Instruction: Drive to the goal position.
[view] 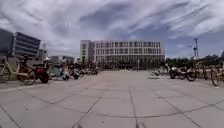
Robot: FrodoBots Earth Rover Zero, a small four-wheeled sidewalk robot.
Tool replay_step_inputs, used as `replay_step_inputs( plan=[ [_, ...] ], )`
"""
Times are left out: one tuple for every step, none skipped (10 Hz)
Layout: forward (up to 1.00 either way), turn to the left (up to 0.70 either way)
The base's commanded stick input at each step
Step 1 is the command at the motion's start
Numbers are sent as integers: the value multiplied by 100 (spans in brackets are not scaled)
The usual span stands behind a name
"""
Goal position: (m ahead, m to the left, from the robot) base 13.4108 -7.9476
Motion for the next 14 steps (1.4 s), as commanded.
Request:
replay_step_inputs(
  plan=[
    [70, 0],
    [70, 0],
    [70, 0],
    [70, 0],
    [70, 0],
    [70, 0],
    [70, 0],
    [70, -3],
    [70, -6],
    [70, -6],
    [70, -6],
    [70, -5],
    [70, -2],
    [70, 0]
  ],
)
